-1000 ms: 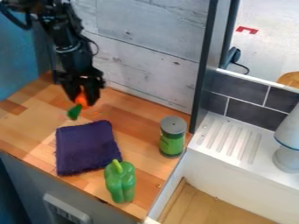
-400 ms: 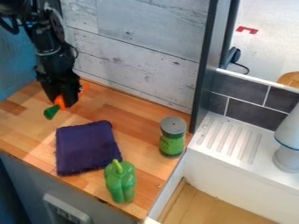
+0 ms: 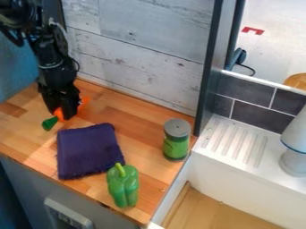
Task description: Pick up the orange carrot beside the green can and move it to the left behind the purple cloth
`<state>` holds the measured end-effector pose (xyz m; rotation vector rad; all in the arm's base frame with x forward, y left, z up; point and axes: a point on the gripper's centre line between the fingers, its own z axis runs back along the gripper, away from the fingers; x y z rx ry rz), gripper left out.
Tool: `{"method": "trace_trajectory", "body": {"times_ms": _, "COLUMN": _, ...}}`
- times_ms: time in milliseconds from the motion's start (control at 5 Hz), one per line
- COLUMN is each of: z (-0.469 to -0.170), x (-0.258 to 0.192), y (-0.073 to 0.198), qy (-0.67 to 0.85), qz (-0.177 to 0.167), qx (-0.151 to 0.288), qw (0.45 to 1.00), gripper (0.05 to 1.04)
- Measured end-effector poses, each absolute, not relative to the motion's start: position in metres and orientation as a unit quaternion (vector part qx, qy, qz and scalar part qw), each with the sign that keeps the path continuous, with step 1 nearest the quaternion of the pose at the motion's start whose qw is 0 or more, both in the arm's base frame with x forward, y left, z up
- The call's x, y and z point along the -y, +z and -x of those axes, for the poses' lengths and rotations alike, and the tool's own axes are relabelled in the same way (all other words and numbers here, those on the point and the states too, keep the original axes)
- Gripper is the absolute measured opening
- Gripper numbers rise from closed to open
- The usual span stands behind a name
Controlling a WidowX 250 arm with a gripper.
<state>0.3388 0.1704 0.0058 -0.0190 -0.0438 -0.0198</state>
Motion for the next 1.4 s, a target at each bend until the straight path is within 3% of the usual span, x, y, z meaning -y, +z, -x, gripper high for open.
{"method": "trace_trajectory", "body": {"times_ms": 400, "z": -0.340, "x": -0.174, "y": -0.003, "qy": -0.020, "qz": 0.003, "qx": 0.016, "qw": 1.000, "gripper": 0.600}}
{"method": "trace_trajectory", "body": {"times_ms": 600, "z": -0.340, "x": -0.174, "y": -0.003, "qy": -0.025, "qz": 0.002, "qx": 0.016, "qw": 1.000, "gripper": 0.695}}
{"method": "trace_trajectory", "body": {"times_ms": 800, "z": -0.340, "x": -0.174, "y": -0.003, "qy": -0.020, "qz": 0.002, "qx": 0.015, "qw": 1.000, "gripper": 0.955}}
{"method": "trace_trajectory", "body": {"times_ms": 1000, "z": -0.338, "x": -0.173, "y": -0.004, "qy": -0.015, "qz": 0.004, "qx": 0.013, "qw": 1.000, "gripper": 1.011}}
{"method": "trace_trajectory", "body": {"times_ms": 1200, "z": -0.339, "x": -0.172, "y": 0.014, "qy": -0.013, "qz": -0.003, "qx": 0.034, "qw": 0.999, "gripper": 1.005}}
{"method": "trace_trajectory", "body": {"times_ms": 1400, "z": -0.340, "x": -0.172, "y": 0.051, "qy": -0.006, "qz": -0.022, "qx": 0.070, "qw": 0.997, "gripper": 1.003}}
